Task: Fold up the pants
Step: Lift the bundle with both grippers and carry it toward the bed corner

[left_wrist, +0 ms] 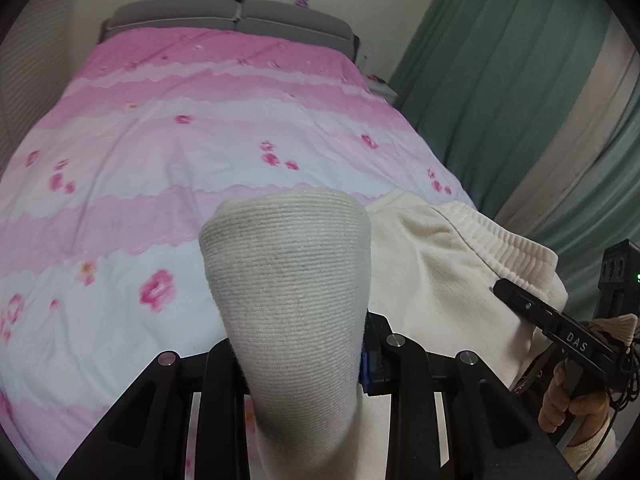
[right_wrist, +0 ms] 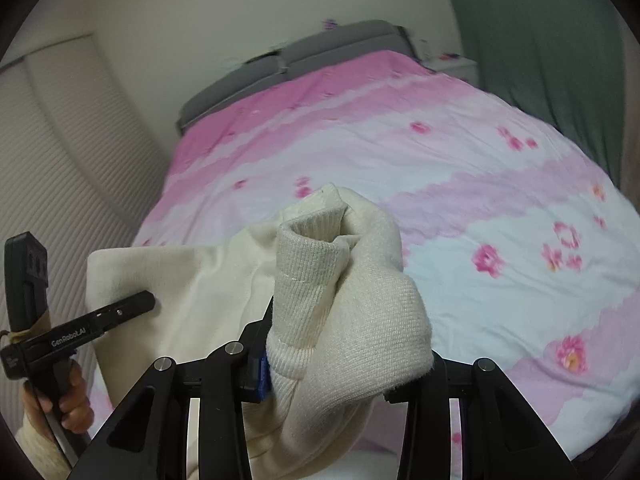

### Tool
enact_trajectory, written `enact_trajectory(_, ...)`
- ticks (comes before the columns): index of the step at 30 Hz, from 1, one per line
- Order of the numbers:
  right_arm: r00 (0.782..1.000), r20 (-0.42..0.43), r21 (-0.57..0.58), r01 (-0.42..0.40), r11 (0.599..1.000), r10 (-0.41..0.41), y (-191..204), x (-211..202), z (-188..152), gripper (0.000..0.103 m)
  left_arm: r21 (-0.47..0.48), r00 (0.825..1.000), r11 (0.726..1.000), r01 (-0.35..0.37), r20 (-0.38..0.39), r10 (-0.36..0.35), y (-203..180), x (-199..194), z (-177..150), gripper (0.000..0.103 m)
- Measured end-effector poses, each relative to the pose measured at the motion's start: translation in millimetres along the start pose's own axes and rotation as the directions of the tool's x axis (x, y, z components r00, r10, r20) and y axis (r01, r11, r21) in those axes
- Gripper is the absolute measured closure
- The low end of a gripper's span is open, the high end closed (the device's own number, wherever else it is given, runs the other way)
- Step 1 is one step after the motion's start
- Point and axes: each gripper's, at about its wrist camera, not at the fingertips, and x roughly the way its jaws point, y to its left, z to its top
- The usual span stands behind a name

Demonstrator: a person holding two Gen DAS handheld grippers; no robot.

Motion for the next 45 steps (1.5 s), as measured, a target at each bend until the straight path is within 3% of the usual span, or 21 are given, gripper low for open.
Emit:
enact_trajectory(5, 0.998, -0.006, -0.058, -0.062, 0.996, 0.062, 42, -20, -5, 0.063, -0.056, 0.998, 0.998, -0.032, 0.05, 0.035, 25, -53, -21, 0.073)
enact_trajectory(11, 0.993, -0.03, -0.131, -0.12, 0.984, 0.117, 111, -25, -25, 0.063, -0.12, 0.994, 0.991, -0.063, 0.083, 0.074, 83, -115, -53, 0.073)
enact_trajectory(22, 0.988, -0.044, -0.09, -0.15, 0.985, 0.147, 261, -21, -110, 0.063, -0.084, 0.992, 0.99, -0.112, 0.045, 0.116, 215, -208, -97, 0.073)
enact_trajectory(29, 0.975, -0.137, -0.127, -0.195, 0.973, 0.177, 335, 0, -146, 0.063, -0.172, 0.99, 0.977, -0.13, 0.037, 0.138, 281, -239, -117, 0.073)
enact_trajectory(39, 0.939, -0.22, -0.157, -0.302, 0.94, 0.265, 381, 39, -153, 0.063, -0.265, 0.976, 0.944, -0.198, 0.039, 0.216, 331, -265, -130, 0.073)
enact_trajectory(45, 0.936, -0.24, -0.161, -0.301, 0.94, 0.258, 407, 62, -152, 0.063, -0.263, 0.983, 0.95, -0.17, 0.02, 0.182, 369, -261, -121, 0.073)
